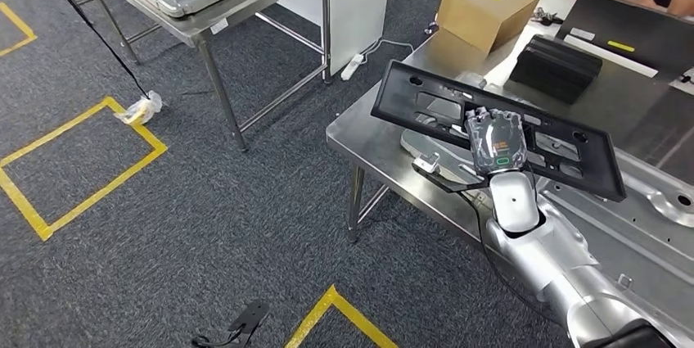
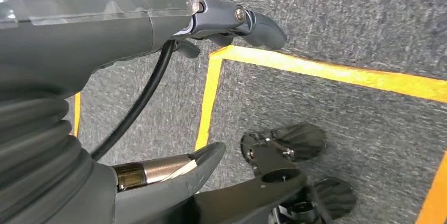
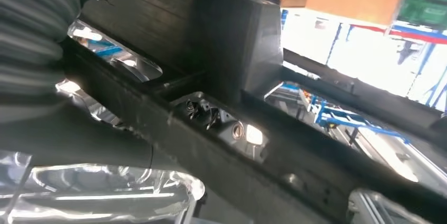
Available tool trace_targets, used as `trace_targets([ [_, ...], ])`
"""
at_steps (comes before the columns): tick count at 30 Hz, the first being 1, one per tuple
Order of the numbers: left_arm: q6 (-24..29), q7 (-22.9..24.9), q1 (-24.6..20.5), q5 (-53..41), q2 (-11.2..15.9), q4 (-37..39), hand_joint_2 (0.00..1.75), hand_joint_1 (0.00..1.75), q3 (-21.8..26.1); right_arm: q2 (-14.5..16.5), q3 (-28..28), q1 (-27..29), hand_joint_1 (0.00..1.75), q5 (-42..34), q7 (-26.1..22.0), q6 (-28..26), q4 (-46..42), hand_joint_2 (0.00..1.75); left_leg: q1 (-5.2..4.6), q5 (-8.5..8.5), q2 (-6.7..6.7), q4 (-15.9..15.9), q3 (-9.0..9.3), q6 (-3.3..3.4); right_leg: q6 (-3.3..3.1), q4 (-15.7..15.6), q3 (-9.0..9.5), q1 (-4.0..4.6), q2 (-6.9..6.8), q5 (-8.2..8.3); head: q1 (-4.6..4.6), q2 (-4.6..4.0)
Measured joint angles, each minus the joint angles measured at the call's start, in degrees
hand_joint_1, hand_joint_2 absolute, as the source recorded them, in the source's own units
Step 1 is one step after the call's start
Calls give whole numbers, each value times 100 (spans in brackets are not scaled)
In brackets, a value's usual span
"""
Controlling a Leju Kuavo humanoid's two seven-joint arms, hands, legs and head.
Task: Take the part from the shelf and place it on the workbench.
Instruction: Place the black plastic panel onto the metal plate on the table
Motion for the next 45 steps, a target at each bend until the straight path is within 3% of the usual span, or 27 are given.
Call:
trace_targets([
  [2, -1, 4, -5, -4, -17, -8, 175, 0, 1, -53, 0, -5, 175, -1, 8, -10, 14, 175, 26, 27, 121, -60, 38, 71, 55, 230, -108, 28, -301, -138, 37, 0],
  [4, -10, -2, 4, -4, -16, -14, 175, 0, 2, -71, 0, -16, 175, 0, 0, -14, 18, 175, 17, 23, 243, -86, 60, 109, 103, 894, -435, 34, -691, -462, 70, 0],
  [6, -21, -15, 23, -4, -8, -14, 175, 0, 4, -67, 0, 11, 175, 1, -13, -14, 27, 175, 8, -1, 385, -86, 71, 116, 134, 1526, -777, 9, -805, -663, 69, 0],
  [7, -24, -27, 25, -4, -3, -14, 175, 0, 4, -67, 0, 33, 175, 1, -15, -14, 36, 175, 7, -17, 459, -86, 85, 115, 137, 1575, -818, 1, -824, -610, 70, 0],
  [9, -29, -52, 19, -5, -2, -14, 175, 0, 6, -67, 0, 58, 175, 1, -15, -14, 54, 175, 3, -62, 597, -86, 139, 98, 110, 1024, -550, 9, -919, -236, 71, 0],
  [10, -26, -64, 16, -6, -3, -14, 175, 0, 6, -68, 0, 56, 175, 1, -15, -15, 58, 175, -7, -89, 661, -88, 174, 81, 73, 590, -328, 46, -1085, -57, 71, 0],
  [12, -14, -79, 14, -6, -5, -14, 175, 0, 7, -68, 0, 39, 175, 1, -16, -20, 59, 175, -45, -143, 785, -97, 232, 27, -27, 9, -40, 136, -1328, 108, 66, 0],
  [13, -8, -84, 15, -6, -4, -14, 175, 0, 8, -73, 0, 36, 175, 1, -19, -22, 61, 175, -62, -166, 851, -111, 259, -4, -68, -81, -3, 172, -1367, 94, 64, 0],
  [15, -4, -87, 15, -6, -3, -16, 175, 0, 9, -92, 0, 45, 175, 0, -33, -24, 67, 175, -79, -213, 976, -147, 322, -63, -127, -123, 19, 153, -1198, 94, 60, 0],
  [16, -4, -90, 14, -6, -2, -18, 175, 0, 10, -100, 0, 50, 175, 1, -42, -25, 68, 175, -76, -260, 919, -118, 342, -90, -156, -158, 52, 125, -1115, 99, 54, 0],
  [17, -3, -93, 12, -6, -1, -19, 175, 0, 10, -104, 0, 48, 175, 0, -51, -26, 68, 175, -70, -352, 788, 9, 312, -110, -193, -191, 88, 96, -1037, 107, 45, 0],
  [19, -2, -97, 28, -6, 5, -21, 175, 0, 12, -94, 0, 43, 175, -1, -62, -27, 66, 175, -54, -658, 428, 616, 43, -132, -252, -220, 134, 67, -887, 105, 28, 0],
  [21, -2, -91, 67, -10, 18, -21, 175, 0, 12, -71, 0, 60, 175, 0, -57, -26, 66, 175, -52, -874, 297, 1311, -359, -144, -288, -196, 139, 69, -729, 83, 25, 0],
  [22, -1, -87, 82, -14, 25, -21, 175, 0, 12, -60, 1, 74, 175, 1, -27, -24, 71, 175, -52, -830, 285, 1442, -481, -147, -294, -175, 141, 71, -654, 65, 24, 0],
  [23, 1, -83, 86, -17, 29, -21, 175, 0, 12, -55, 3, 84, 175, 1, 32, -21, 80, 175, -53, -663, 283, 1349, -505, -143, -290, -146, 146, 71, -586, 42, 24, 0],
  [25, 8, -80, 80, -19, 35, -21, 175, 0, 13, -53, 22, 79, 175, 1, 200, -18, 109, 175, -53, -175, 263, 675, -315, -110, -262, -67, 157, 66, -494, -27, 25, 0],
  [27, 11, -78, 74, -19, 41, -21, 175, 0, 19, -54, 53, 55, 175, 1, 312, -18, 136, 175, -60, 66, 214, 110, -111, -71, -207, 16, 128, 76, -440, -85, 29, 0],
  [30, 14, -71, 73, -21, 42, -21, 175, 0, 26, -56, 81, 50, 175, 1, 331, -21, 171, 175, -79, 68, 191, -20, -70, -6, -109, 21, 92, 71, -407, -92, 29, 0],
  [32, 15, -68, 63, -24, 30, -23, 175, 0, 28, -57, 84, 47, 175, 1, 311, -21, 187, 175, -58, 101, 208, -93, -28, 58, -45, 113, 60, 66, -523, -167, 36, 0],
  [34, 16, -68, 47, -28, 19, -25, 175, 0, 29, -56, 86, 25, 175, 1, 295, -21, 196, 175, -35, 122, 223, -147, 11, 99, 23, 582, -150, 44, -710, -429, 50, 0],
  [36, 16, -68, 54, -36, 14, -25, 175, 0, 31, -56, 88, 19, 175, 1, 285, -21, 205, 175, -31, 115, 234, -151, 19, 106, 82, 1287, -510, -3, -791, -715, 54, 0],
  [37, 15, -67, 64, -39, 12, -25, 175, 0, 32, -56, 89, 30, 175, 1, 280, -21, 214, 175, -27, 107, 239, -150, 24, 102, 104, 1488, -629, -26, -803, -742, 54, 0],
  [38, 15, -64, 72, -40, 12, -25, 175, 0, 33, -56, 90, 40, 175, 1, 273, -22, 222, 175, -22, 97, 244, -148, 33, 93, 120, 1492, -651, -45, -811, -665, 54, 0],
  [40, 27, -30, 78, -32, 9, -25, 175, 0, 36, -55, 92, 44, 175, 1, 257, -27, 236, 175, -7, 69, 251, -145, 69, 55, 132, 843, -352, -68, -843, -257, 54, 0],
  [42, 76, 77, 75, -13, 6, -25, 175, 0, 51, -47, 99, 26, 175, 1, 231, -44, 244, 175, -11, 41, 260, -146, 91, -3, 96, 140, -1, -35, -885, -11, 53, 0],
  [43, 106, 149, 78, -4, 6, -24, 175, 0, 66, -33, 107, 21, 175, 1, 210, -54, 249, 175, -22, 29, 266, -146, 94, -27, 67, -31, 81, -18, -895, 12, 51, 0],
  [45, 138, 262, 93, 3, 9, -24, 175, 0, 107, 17, 133, 27, 175, 1, 167, -68, 263, 175, -41, 19, 279, -150, 101, 2, 19, -94, 103, -6, -874, 2, 43, 0],
])
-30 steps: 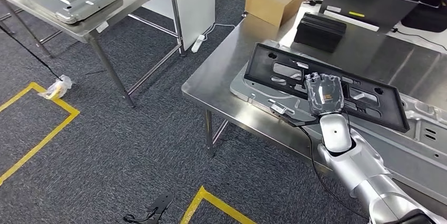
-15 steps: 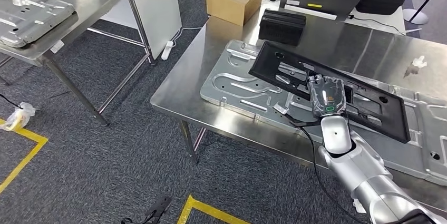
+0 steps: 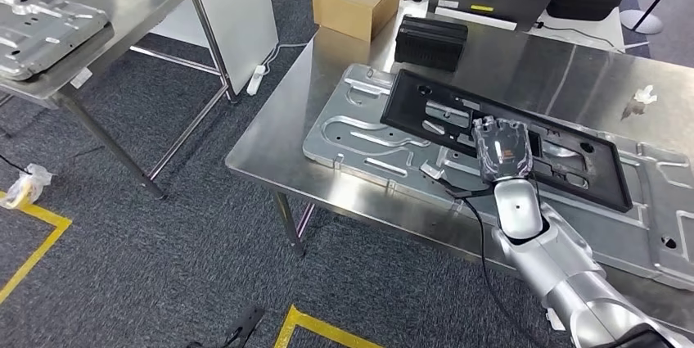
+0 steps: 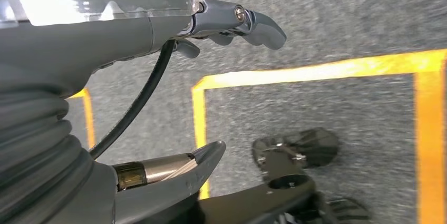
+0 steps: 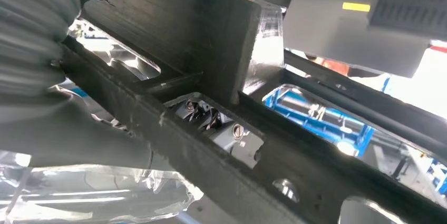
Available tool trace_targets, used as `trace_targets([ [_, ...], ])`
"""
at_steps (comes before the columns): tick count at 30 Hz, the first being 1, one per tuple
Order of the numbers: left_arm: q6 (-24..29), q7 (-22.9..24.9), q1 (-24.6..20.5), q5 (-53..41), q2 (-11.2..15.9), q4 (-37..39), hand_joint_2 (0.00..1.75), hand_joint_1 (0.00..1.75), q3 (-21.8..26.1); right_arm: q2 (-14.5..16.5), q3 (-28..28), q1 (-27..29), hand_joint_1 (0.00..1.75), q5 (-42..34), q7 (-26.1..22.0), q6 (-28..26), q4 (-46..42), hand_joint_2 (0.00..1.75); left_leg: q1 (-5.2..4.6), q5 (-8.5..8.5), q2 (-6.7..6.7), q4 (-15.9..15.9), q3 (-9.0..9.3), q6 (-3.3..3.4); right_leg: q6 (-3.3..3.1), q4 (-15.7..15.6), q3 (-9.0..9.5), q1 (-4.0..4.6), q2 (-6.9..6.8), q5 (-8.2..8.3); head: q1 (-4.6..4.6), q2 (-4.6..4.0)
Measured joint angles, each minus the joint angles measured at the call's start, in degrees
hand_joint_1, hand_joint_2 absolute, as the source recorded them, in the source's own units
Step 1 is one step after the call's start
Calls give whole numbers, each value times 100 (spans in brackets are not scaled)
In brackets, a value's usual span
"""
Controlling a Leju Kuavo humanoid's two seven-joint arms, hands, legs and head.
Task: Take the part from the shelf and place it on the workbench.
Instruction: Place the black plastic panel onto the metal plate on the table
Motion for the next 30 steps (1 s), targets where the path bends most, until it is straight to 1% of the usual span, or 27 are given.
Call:
trace_targets([
  [2, 1, 46, 12, 2, 1, 0, 175, 0, 34, 53, 44, 5, 175, 0, -27, 2, 26, 175, -3, 2, 16, -26, 22, 53, -21, -8, 2, 1, 26, 1, -3, 0],
  [3, -1, 53, 12, 2, 0, 0, 175, 0, 43, 74, 69, 3, 175, 0, -32, 7, 39, 175, 0, 4, 24, -44, 35, 51, -37, -8, 3, 8, 36, -3, -4, 0],
  [6, -14, 57, 4, -1, -1, -1, 175, 0, 52, 137, 110, 2, 175, 0, -14, 26, 72, 175, 4, 16, 35, -97, 70, 20, -81, -8, 6, 16, 46, -15, -6, 0],
  [9, -15, 60, 9, -14, 1, -1, 175, 0, 61, 168, 119, -1, 175, 0, 16, 37, 114, 175, 9, 33, 34, -135, 83, -41, -108, -7, 6, 20, 41, -19, -5, 0],
  [12, -14, 26, 13, -45, 1, -1, 175, 0, 66, 174, 130, -1, 175, 0, 19, 31, 157, 175, 12, 41, 34, -151, 90, -100, -115, -5, 5, 22, 40, -19, -5, 0],
  [18, -52, -155, 10, -136, -1, -1, 175, 0, 66, 176, 131, -1, 175, 0, -8, 21, 226, 175, 11, 44, 34, -151, 92, -133, -116, -5, 7, 22, 41, -17, -4, 0],
  [22, -149, -310, 10, -173, 2, -1, 175, 0, 66, 176, 131, -2, 0, 0, -51, 19, 243, 0, -1, 42, 34, -149, 92, -136, -116, -6, 9, 22, 40, -17, -3, 0],
  [30, -118, -324, 13, -219, 15, -1, 175, 0, 66, 176, 131, -6, 0, 0, -163, 27, 246, 0, -9, 36, 34, -143, 92, -133, -115, -9, 14, 20, 40, -17, -3, 0],
])
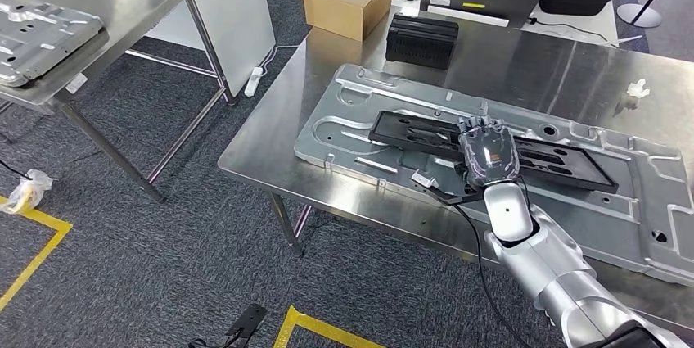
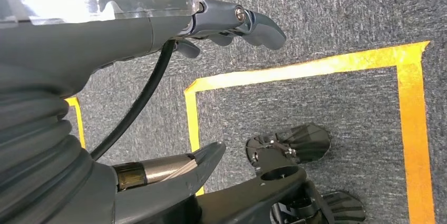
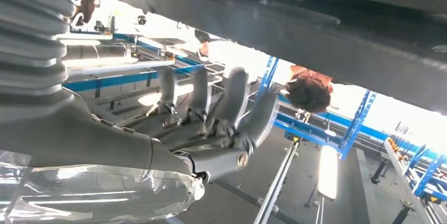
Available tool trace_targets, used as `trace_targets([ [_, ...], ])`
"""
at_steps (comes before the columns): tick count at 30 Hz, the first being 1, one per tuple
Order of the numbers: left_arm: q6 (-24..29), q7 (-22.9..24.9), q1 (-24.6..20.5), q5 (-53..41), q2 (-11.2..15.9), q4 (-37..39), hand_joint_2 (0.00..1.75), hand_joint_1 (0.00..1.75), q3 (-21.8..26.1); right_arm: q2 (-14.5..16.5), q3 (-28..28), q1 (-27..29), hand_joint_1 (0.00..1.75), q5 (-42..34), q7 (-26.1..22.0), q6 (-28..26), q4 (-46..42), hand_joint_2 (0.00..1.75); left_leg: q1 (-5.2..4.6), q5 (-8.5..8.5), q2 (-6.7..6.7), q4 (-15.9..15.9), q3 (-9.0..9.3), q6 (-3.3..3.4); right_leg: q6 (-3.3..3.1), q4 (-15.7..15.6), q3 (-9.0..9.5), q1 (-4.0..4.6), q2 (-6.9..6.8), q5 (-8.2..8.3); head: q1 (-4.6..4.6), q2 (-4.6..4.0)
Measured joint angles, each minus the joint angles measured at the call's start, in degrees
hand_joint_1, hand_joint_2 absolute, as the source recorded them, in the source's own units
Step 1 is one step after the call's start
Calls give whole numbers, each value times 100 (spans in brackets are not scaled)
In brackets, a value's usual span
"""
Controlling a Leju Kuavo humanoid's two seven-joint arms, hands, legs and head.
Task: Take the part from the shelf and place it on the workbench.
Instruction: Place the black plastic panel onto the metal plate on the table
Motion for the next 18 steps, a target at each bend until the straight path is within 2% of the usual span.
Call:
trace_targets([
  [18, 15, 71, 52, 38, 49, 1, 175, 0, 7, 19, 0, 51, 0, 1, -127, 4, 0, 0, 0, 0, 0, 1, 1, 0, 0, 0, 1, 0, 0, 0, 1, 0],
])
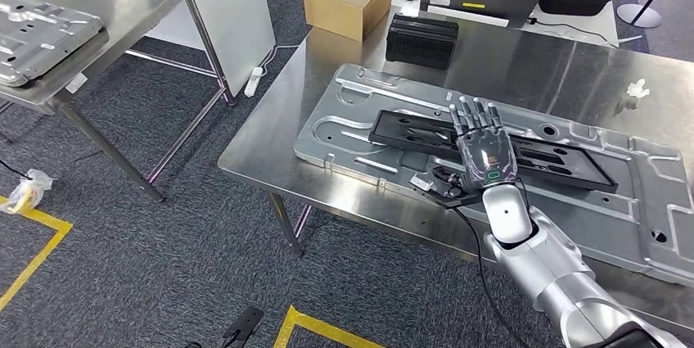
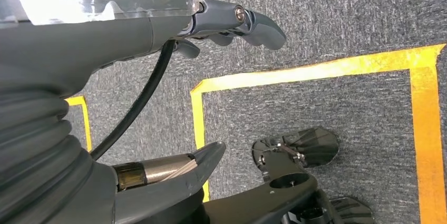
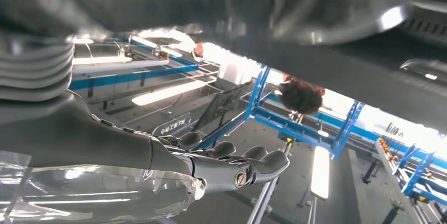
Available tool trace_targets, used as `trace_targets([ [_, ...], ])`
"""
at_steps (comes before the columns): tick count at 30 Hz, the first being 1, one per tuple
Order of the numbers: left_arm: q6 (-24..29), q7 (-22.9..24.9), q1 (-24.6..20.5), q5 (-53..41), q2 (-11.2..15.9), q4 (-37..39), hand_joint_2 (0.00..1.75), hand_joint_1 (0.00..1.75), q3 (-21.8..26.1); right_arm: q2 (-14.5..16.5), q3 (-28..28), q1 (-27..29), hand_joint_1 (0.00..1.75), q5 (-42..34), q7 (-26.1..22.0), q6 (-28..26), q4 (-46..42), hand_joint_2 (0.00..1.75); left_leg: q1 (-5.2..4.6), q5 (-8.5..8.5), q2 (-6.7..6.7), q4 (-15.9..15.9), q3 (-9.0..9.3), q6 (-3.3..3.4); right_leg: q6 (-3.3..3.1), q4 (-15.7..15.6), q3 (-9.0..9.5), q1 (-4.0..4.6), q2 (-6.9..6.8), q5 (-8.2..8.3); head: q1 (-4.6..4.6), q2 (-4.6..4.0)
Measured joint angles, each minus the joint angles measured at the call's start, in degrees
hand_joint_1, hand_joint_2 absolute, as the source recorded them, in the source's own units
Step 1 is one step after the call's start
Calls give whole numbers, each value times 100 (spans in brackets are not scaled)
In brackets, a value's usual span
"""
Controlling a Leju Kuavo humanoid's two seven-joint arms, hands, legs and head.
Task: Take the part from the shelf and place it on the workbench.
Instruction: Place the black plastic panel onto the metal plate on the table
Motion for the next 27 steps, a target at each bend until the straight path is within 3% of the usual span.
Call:
trace_targets([
  [3, -1, 0, 8, 0, 2, -1, 175, 0, 5, 8, 0, 20, 0, -1, -25, 1, 0, 0, 0, 0, 0, 0, 0, 0, 0, 0, 0, 0, 0, 0, 0, 0],
  [7, -17, -3, 15, 0, 5, 0, 175, 0, 11, 3, 0, 20, 0, 1, -97, 41, 0, 175, 0, 0, 0, 1, 1, 0, 0, 0, 0, 0, 1, 0, 0, 0],
  [9, -22, -12, 23, -3, 9, 0, 175, 0, 19, -36, -3, -5, 0, 0, -35, 23, -1, 175, -1, 0, 0, 2, 1, 0, 0, 0, 0, -1, 1, 0, -1, 0],
  [11, -22, -19, 32, -14, 12, 0, 175, 0, 39, -103, -45, -61, 0, -1, 48, -36, -25, 87, -1, 0, 0, 2, 1, 0, 0, 0, 0, -2, -1, 0, -1, 0],
  [13, -23, -25, 41, -37, 15, 1, 87, 0, 64, -176, -159, -122, 0, -4, 23, -58, -93, 0, -1, 0, -1, 3, 1, 0, 0, 0, 2, -1, -3, 0, 0, 0],
  [15, -29, -39, 47, -57, 19, 1, 0, 0, 83, -235, -267, -158, 0, -6, -46, -44, -174, 0, -1, 0, -1, 3, 1, 0, 0, 0, 3, -1, -3, 0, 0, 0],
  [27, -136, -138, 48, -103, 46, 1, 0, 0, 144, -281, -322, -119, 0, -7, -54, -74, -223, 0, 0, -8, 2, 2, 6, -2, 0, -1, 3, 0, 2, 0, 0, 0],
])
